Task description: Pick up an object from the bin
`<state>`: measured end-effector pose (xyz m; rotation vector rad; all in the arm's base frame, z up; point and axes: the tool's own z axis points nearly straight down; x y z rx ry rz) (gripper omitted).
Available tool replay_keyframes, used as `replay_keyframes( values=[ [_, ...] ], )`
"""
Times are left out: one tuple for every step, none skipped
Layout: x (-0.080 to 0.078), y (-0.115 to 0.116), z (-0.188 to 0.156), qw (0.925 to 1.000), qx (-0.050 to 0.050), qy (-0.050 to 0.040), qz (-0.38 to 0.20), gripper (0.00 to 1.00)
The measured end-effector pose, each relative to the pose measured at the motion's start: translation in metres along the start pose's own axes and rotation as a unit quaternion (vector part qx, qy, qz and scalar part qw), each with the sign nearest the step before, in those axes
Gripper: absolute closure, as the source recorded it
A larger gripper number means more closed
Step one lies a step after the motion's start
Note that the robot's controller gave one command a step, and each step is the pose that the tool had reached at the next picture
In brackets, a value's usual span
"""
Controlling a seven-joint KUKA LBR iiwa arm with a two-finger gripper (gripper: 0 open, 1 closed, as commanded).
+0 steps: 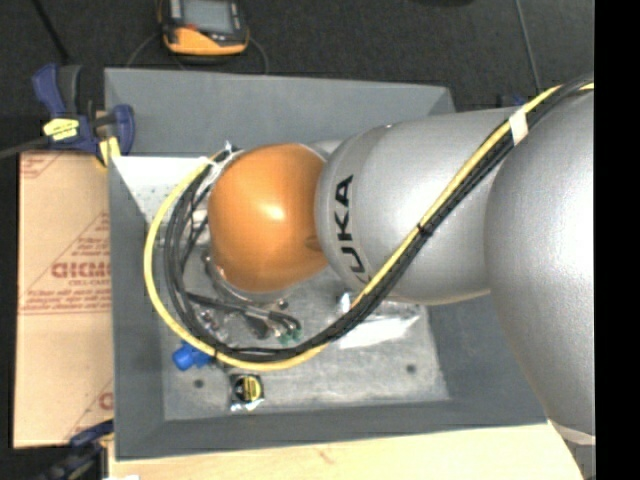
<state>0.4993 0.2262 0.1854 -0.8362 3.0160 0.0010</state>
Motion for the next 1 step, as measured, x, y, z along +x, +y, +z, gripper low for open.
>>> replay_keyframes(
  values=[
    [-0.0095,-0.0014,-0.0545,1.0000,0.000,0.0007,-0.005,1.00]
  ],
)
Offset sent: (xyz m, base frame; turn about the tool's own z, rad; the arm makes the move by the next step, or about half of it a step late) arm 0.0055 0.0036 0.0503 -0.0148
